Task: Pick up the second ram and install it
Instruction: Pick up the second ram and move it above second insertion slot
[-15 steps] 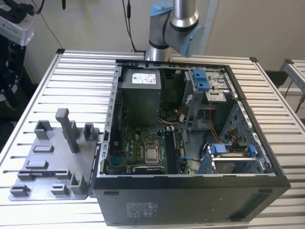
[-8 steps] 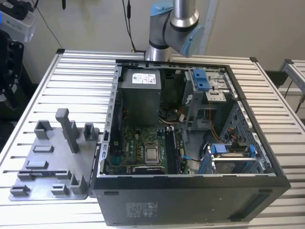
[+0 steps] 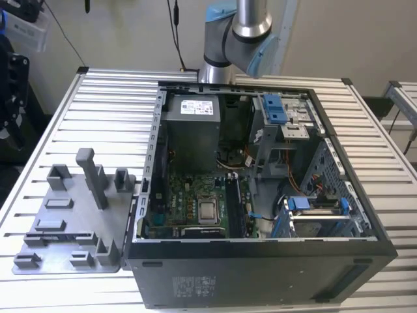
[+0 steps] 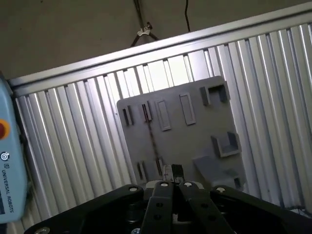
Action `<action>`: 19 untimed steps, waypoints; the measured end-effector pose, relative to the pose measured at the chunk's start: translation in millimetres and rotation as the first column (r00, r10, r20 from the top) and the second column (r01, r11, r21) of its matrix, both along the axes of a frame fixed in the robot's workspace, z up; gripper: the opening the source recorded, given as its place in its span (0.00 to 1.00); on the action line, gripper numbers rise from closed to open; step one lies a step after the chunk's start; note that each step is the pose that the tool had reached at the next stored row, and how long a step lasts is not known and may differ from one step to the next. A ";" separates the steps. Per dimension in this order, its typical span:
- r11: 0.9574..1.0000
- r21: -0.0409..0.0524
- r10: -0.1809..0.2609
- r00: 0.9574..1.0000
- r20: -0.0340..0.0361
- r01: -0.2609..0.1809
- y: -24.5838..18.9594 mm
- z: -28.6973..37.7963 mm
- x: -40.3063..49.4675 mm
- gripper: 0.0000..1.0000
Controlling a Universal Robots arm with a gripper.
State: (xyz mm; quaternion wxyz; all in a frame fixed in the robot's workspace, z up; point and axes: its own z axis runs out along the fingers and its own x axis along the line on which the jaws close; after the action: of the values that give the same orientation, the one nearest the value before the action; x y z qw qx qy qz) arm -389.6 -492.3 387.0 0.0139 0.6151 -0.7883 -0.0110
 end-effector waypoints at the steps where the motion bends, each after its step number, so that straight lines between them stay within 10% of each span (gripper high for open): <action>1: 1.000 0.000 0.016 1.000 0.000 -0.016 0.0 0.0 0.0 0.11; 8: 0.992 0.000 0.129 0.992 0.000 -0.129 0.2 -0.1 0.0 0.11; 19: 0.991 0.000 0.136 0.991 0.000 -0.136 0.2 -0.1 0.0 0.12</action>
State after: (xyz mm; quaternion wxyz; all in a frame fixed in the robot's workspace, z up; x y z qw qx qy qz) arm -389.7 -492.1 387.0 0.0146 0.6674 -0.7445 -0.0100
